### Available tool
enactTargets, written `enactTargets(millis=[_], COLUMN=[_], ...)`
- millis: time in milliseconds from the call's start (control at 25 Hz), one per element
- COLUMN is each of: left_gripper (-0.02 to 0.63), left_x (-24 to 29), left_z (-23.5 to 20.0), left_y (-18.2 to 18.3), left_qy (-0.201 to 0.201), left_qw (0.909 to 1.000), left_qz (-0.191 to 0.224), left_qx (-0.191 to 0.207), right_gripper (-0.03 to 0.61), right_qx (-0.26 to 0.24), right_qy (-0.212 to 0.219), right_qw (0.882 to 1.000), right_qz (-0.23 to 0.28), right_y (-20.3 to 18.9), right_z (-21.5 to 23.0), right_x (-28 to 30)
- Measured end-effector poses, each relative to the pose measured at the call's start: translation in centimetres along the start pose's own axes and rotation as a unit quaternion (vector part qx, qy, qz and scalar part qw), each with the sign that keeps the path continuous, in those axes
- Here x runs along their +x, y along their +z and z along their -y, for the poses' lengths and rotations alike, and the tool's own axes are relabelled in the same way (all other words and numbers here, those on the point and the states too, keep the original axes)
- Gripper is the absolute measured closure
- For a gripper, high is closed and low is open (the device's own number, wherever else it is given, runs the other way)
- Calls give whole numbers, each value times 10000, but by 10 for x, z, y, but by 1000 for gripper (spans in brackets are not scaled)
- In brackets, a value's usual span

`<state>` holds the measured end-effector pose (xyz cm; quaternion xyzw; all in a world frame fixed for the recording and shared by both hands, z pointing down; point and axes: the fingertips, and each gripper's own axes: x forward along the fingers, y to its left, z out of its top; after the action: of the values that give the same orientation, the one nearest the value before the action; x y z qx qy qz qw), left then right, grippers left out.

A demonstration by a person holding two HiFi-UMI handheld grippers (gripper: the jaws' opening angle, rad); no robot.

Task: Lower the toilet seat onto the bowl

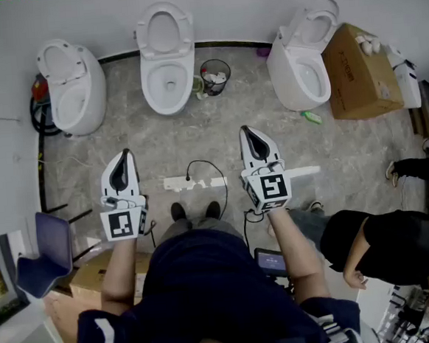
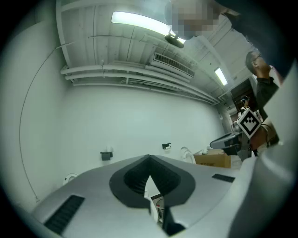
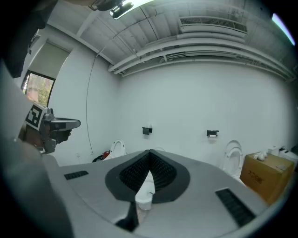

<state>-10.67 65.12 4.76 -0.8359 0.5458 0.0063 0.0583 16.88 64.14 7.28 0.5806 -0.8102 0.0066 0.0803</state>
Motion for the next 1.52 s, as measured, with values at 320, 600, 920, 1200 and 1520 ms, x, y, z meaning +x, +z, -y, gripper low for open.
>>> enactTargets(millis=[320,600,920,1200,1520], left_gripper=[589,590,589,589,589], left_x=[-2,7,15,27,32], left_z=[-1,3,17,36,45], left_y=[-4,-4,-5,-6,-11], left_qy=[-36,-7,149,301,412], left_qw=[9999,10000,9997,9989,9990], left_qz=[56,-77,-138,-227,-142], left_qx=[146,53,168,277,118], right_gripper=[560,558,557,555,503], right_qx=[54,73,77,1,-169], right_qy=[6,28,337,669,1002], right_qw=[10000,10000,9993,9976,9945], right_qz=[-2,13,120,186,243], right_y=[-6,-7,-11,-13,-16], right_z=[0,10,25,43,44], right_x=[-1,4,1,-2,5])
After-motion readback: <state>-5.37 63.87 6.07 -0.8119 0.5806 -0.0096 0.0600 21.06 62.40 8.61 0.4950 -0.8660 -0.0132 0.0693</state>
